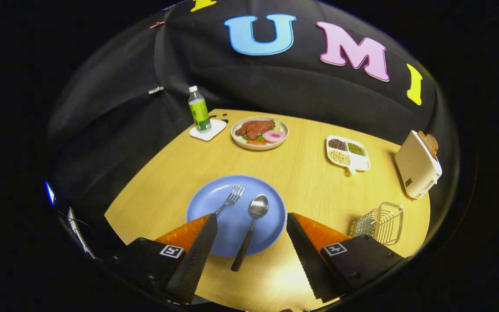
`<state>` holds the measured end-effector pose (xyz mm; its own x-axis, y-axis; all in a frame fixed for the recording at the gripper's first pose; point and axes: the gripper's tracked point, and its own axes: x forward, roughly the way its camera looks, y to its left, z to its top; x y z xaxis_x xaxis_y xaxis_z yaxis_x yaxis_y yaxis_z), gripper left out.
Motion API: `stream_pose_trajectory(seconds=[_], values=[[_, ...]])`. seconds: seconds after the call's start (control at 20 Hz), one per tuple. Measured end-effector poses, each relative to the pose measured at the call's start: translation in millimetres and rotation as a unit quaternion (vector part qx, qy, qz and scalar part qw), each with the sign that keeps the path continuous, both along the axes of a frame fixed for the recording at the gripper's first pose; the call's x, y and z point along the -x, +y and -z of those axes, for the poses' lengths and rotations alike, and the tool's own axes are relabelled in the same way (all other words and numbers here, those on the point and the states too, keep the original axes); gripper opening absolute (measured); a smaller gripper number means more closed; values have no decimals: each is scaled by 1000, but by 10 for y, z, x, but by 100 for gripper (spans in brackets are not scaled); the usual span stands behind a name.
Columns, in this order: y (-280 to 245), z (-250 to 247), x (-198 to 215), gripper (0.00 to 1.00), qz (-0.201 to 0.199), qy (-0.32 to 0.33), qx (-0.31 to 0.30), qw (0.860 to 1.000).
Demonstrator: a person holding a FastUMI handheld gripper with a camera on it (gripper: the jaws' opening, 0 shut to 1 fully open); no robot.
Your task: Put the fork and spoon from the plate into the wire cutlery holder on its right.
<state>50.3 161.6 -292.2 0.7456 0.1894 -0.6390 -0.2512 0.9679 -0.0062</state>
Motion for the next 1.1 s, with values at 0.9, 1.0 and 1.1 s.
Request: stream_pose_trajectory(seconds=[0.9,1.0,1.1], values=[[61,1091,22,44,1,147,80,986],[87,1095,16,32,3,159,64,985],[59,1088,-9,21,-1,165,55,985]])
